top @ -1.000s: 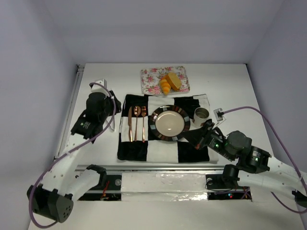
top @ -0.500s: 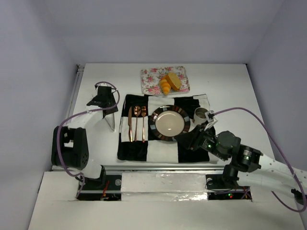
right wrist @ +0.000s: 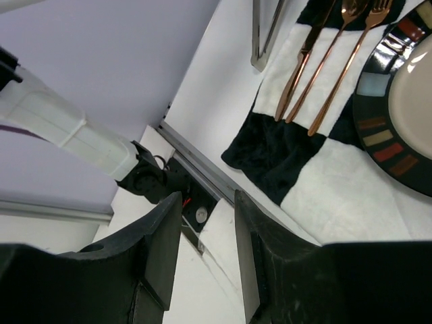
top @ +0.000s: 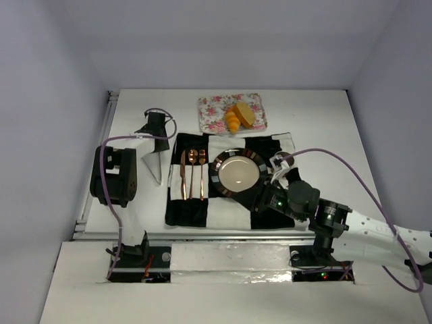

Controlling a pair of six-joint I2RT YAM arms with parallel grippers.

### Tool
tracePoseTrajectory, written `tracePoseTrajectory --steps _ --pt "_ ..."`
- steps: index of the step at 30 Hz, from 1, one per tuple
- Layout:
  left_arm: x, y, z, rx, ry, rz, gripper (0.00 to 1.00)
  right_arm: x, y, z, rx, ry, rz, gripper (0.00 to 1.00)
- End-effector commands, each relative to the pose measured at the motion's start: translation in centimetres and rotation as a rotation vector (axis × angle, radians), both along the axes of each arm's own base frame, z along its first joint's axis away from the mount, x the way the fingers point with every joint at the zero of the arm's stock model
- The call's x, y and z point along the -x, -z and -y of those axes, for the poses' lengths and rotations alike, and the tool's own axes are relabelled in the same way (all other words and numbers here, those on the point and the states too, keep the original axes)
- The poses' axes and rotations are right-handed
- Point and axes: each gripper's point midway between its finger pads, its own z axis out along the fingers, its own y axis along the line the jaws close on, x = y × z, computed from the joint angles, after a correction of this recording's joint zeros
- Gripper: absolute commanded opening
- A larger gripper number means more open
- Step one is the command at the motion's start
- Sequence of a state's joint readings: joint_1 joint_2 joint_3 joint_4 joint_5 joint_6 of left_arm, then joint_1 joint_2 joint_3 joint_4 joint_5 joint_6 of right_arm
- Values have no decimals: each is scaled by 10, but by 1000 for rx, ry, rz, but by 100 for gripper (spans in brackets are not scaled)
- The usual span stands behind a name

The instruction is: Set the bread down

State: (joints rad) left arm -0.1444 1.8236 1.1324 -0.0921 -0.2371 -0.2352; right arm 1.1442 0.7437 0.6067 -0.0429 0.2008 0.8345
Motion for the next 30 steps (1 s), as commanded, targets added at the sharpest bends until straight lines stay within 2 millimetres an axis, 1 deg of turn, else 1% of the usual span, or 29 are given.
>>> tracePoseTrajectory --steps 1,3,4,5,8,10,11,12,13,14,15,16,17,18,19,20,21,22,23,24,25,26,27,28,29,30 --pt "-16 -9 -5 -45 0 32 36 -1 -27 -8 -86 -13 35 43" --pt "-20 -6 -6 -52 -1 29 31 -1 -27 -10 -89 -20 36 43" --pt "-22 -6 -6 -53 -2 31 26 -1 -27 -10 -91 -21 35 43" --pt "-24 -6 -5 -56 1 32 17 -1 -25 -12 -86 -24 32 43" --pt "-28 -9 -9 -78 -7 34 0 -2 -20 -16 -77 -26 24 42" --pt "-28 -20 -16 -110 -27 50 0 -3 -17 -19 -63 -31 17 43" --pt "-28 -38 -18 -115 -38 84 0 -5 -10 -25 -35 -31 5 43" --pt "-28 -51 -19 -114 -47 113 0 -7 -11 -29 -22 -34 1 41" --pt "-29 -65 -17 -97 -46 148 0 -7 -11 -34 -8 -47 6 37" --pt "-29 -97 -14 -66 -46 226 0 -7 -11 -40 -1 -61 4 29" --pt "-28 -113 -10 -34 -37 266 0 -7 -5 -51 15 -88 -9 19" --pt "-26 -128 3 40 -7 307 0 -10 -16 -59 -10 -89 -5 5" --pt "-19 -158 10 92 15 390 0 -11 -18 -65 -18 -97 -6 0" --pt "-14 -170 22 141 52 424 0 -9 -28 -74 -53 -127 11 0" --pt "-8 -184 30 187 76 460 0 -12 -28 -82 -60 -131 8 0" --pt "7 -207 50 282 143 521 0 -14 -30 -86 -77 -128 10 0" --pt "19 -214 68 364 223 524 0 -20 -36 -93 -110 -112 16 0" --pt "27 -229 79 413 268 564 0 -22 -33 -96 -108 -108 8 0" --pt "44 -245 86 478 291 613 0 -26 -43 -100 -123 -98 16 0" --pt "54 -251 94 525 326 625 0 -30 -47 -102 -136 -79 18 0" --pt "65 -261 101 569 364 650 0 -31 -53 -103 -158 -78 31 0" --pt "87 -279 113 653 440 692 0 -31 -57 -103 -176 -82 50 0" --pt "98 -285 119 694 476 707 0 -30 -71 -103 -220 -85 81 4" --pt "112 -301 129 745 555 745 0 -32 -77 -101 -234 -75 104 41" --pt "129 -308 133 781 598 772 0 -32 -86 -98 -255 -70 125 67" --pt "139 -312 139 850 612 766 0 -33 -90 -97 -273 -65 141 87"
